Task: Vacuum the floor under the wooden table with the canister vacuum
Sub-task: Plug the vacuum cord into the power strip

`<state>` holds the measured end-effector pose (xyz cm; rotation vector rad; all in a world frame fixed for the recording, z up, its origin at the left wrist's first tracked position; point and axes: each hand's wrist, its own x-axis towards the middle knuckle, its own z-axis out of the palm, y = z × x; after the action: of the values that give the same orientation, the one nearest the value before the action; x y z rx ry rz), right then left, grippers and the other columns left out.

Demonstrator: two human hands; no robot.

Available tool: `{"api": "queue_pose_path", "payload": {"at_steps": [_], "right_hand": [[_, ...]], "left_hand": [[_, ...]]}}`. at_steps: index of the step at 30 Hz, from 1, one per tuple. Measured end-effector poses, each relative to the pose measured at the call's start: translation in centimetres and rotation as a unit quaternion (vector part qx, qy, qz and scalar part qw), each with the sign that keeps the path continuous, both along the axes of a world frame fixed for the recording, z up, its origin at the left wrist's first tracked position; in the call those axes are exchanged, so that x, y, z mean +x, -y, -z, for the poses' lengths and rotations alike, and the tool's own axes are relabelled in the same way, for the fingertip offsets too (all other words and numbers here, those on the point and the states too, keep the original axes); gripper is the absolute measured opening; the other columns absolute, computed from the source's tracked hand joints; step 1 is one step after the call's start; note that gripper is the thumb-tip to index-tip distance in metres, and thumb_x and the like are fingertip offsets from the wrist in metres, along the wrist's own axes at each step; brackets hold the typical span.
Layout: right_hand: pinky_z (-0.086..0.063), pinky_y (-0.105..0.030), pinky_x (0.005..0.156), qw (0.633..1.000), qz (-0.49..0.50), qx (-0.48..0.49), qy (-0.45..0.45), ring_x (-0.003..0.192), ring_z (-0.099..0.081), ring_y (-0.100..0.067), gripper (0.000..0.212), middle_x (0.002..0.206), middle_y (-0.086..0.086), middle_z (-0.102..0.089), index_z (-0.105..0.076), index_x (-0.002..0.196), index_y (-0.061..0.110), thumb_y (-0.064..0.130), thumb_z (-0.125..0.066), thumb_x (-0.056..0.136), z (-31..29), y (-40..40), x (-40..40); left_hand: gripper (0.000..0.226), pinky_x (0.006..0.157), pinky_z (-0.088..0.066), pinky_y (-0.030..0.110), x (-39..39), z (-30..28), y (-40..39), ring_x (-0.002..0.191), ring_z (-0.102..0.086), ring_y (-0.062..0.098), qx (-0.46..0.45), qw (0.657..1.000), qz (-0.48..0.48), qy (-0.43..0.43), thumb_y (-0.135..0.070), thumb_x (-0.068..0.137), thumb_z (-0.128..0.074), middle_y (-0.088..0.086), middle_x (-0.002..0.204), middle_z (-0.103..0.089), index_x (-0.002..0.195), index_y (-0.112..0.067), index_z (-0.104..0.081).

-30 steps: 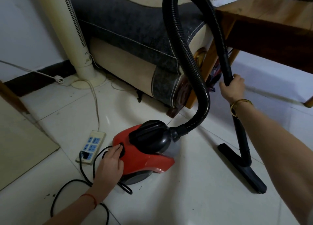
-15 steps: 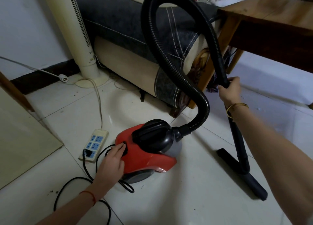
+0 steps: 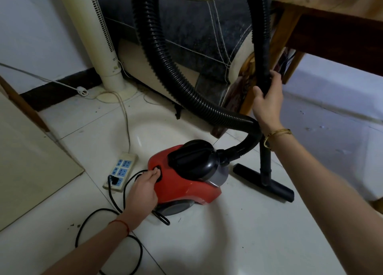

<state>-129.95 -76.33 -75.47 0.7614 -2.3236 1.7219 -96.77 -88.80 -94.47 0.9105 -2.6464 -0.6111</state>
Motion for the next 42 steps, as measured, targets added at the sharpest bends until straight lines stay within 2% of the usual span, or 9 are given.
{"api": "queue_pose_path", "payload": {"at_steps": [10,13,17,20,23,28,33,36,42], "right_hand": [[-0.044,-0.044,0.103,1.000,-0.004,0.001,-0.014,0.119,-0.050,-0.016,0.044,0.125,0.001,-0.052,-0.042,0.128,0.023,0.014,-0.055,0.087,0.0,0.2,1.1],[-0.047,-0.043,0.099,1.000,-0.013,0.003,-0.005,0.115,-0.053,-0.016,0.041,0.122,0.002,-0.053,-0.043,0.125,0.024,0.016,-0.056,0.087,-0.3,-0.1,1.1],[-0.051,-0.035,0.092,1.000,-0.024,0.013,-0.002,0.107,-0.056,-0.015,0.037,0.120,-0.001,-0.055,-0.043,0.124,0.019,0.018,-0.057,0.089,-0.8,-0.5,0.5],[-0.047,-0.015,0.075,0.998,-0.048,0.021,0.019,0.094,-0.056,-0.005,0.035,0.115,-0.001,-0.055,-0.044,0.123,0.016,0.017,-0.057,0.091,-1.6,-0.7,0.3],[-0.049,-0.021,0.078,0.994,-0.070,0.039,0.077,0.091,-0.057,-0.006,0.033,0.107,0.001,-0.056,-0.046,0.122,0.019,0.016,-0.055,0.091,-2.8,-1.0,-0.1],[-0.045,-0.025,0.073,0.968,-0.079,0.101,0.217,0.082,-0.054,-0.012,0.030,0.092,0.007,-0.054,-0.049,0.122,0.016,0.010,-0.044,0.093,-6.7,-1.2,0.2],[-0.037,-0.022,0.069,0.910,-0.058,0.105,0.397,0.080,-0.050,-0.014,0.033,0.088,0.001,-0.053,-0.050,0.107,0.013,0.031,-0.023,0.103,-12.9,-1.0,1.1],[-0.029,-0.026,0.090,0.876,-0.066,0.118,0.463,0.095,-0.048,-0.014,0.052,0.100,0.001,-0.051,-0.049,0.115,0.014,0.046,-0.010,0.102,-16.7,-1.5,1.0],[-0.031,-0.035,0.103,0.805,-0.045,0.085,0.585,0.089,-0.046,-0.017,0.039,0.098,-0.003,-0.050,-0.047,0.116,0.014,0.044,-0.029,0.100,-22.6,-1.7,0.4]], "left_hand": [[0.055,0.095,-0.050,0.039,-0.1,0.4,0.5,0.105,-0.063,0.030,-0.049,0.999,0.016,-0.014,0.021,0.072,-0.059,0.012,0.120,-0.064,0.121,-0.002,-0.064],[0.049,0.099,-0.046,0.031,-0.2,-1.5,1.6,0.110,-0.059,0.021,0.029,0.999,0.024,0.015,0.011,0.085,-0.045,0.006,0.126,-0.060,0.127,-0.008,-0.060],[0.042,0.070,-0.047,0.011,-2.1,-7.8,2.8,0.081,-0.064,0.008,0.161,0.985,-0.034,-0.050,0.002,0.094,-0.037,0.001,0.112,-0.066,0.122,-0.018,-0.062],[0.030,0.082,-0.052,0.025,-4.9,-14.9,3.9,0.089,-0.070,0.020,0.376,0.900,-0.081,-0.204,-0.010,0.099,-0.039,0.007,0.114,-0.068,0.105,-0.016,-0.067],[0.035,0.094,-0.050,0.047,-6.8,-22.6,5.3,0.107,-0.062,0.037,0.543,0.783,-0.051,-0.300,-0.025,0.099,-0.033,0.026,0.123,-0.059,0.106,-0.003,-0.060],[0.067,0.098,-0.046,0.050,-8.9,-33.5,6.7,0.119,-0.057,0.036,0.688,0.669,0.016,-0.283,-0.054,0.095,-0.028,0.020,0.130,-0.058,0.132,-0.004,-0.056],[0.074,0.091,-0.052,0.041,-10.2,-40.7,6.1,0.106,-0.064,0.033,0.659,0.722,0.010,-0.209,-0.061,0.095,-0.023,0.018,0.118,-0.065,0.125,-0.006,-0.061],[0.068,0.088,-0.050,0.041,-11.1,-44.0,5.3,0.095,-0.064,0.032,0.636,0.753,0.004,-0.171,-0.056,0.097,-0.024,0.018,0.106,-0.067,0.123,-0.005,-0.060],[0.050,0.075,-0.054,0.030,-13.8,-49.6,3.8,0.083,-0.068,0.027,0.562,0.821,0.017,-0.101,-0.045,0.099,-0.035,0.013,0.099,-0.071,0.115,-0.009,-0.065]]}}
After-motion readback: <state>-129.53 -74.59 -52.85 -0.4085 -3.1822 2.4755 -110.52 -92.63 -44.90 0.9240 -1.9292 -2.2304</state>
